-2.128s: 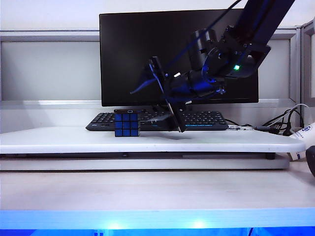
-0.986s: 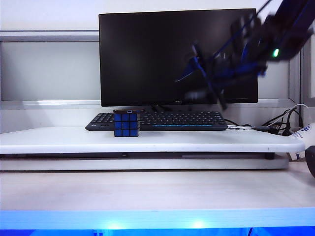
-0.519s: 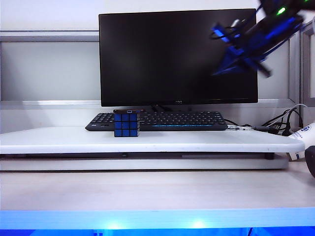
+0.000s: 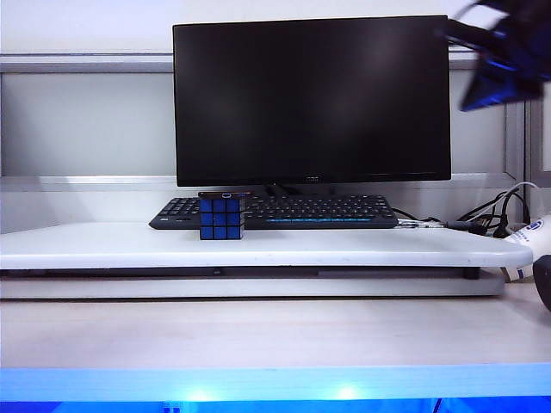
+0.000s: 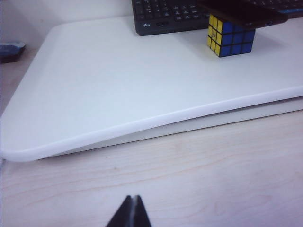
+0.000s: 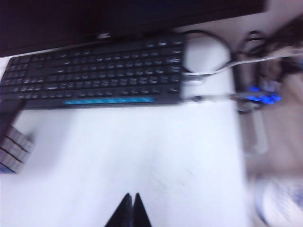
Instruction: Put the phone on top of the Rubik's Cube.
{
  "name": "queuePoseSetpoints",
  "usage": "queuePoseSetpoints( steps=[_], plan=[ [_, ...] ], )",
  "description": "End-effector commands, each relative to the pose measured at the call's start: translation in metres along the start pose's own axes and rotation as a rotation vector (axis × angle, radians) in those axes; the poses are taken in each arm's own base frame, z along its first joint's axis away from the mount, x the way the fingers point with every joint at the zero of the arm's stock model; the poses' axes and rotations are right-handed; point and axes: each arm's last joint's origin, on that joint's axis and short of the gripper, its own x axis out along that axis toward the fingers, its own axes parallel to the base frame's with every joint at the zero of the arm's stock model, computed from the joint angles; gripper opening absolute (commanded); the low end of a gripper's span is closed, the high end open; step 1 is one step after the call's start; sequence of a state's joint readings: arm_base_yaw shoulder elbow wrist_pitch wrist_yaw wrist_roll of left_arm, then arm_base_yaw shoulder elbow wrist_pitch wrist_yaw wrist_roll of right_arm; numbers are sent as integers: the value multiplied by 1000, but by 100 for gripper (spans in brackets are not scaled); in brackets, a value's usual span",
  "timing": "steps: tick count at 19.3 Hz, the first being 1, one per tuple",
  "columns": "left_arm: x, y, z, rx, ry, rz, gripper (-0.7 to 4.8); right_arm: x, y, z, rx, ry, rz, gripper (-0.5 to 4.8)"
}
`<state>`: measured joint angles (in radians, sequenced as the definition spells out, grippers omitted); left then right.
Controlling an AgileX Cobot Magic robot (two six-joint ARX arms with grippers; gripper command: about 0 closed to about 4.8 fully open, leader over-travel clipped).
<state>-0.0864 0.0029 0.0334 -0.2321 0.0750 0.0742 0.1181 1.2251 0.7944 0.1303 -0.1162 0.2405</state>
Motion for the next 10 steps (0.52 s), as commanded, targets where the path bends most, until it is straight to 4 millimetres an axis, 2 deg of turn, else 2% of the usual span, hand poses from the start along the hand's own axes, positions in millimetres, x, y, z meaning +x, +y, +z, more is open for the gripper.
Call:
queuePoseSetpoints(
  steps=[1,5,7,10],
  plan=[
    [0,0,-2,0,23,8,-6,-27,-18,-15,9,-56,-49,-8],
    [0,0,-2,2,23,7,-6,-60,-46,-19,19,-74,-45,-8],
    [0,0,-2,2,23,7,-5,-74,-45,-18,-15,-88,-60,-8],
    [0,1,-2,3,25,27,-6,-90,-32,-21,-65,-108,-35,-8]
  ],
)
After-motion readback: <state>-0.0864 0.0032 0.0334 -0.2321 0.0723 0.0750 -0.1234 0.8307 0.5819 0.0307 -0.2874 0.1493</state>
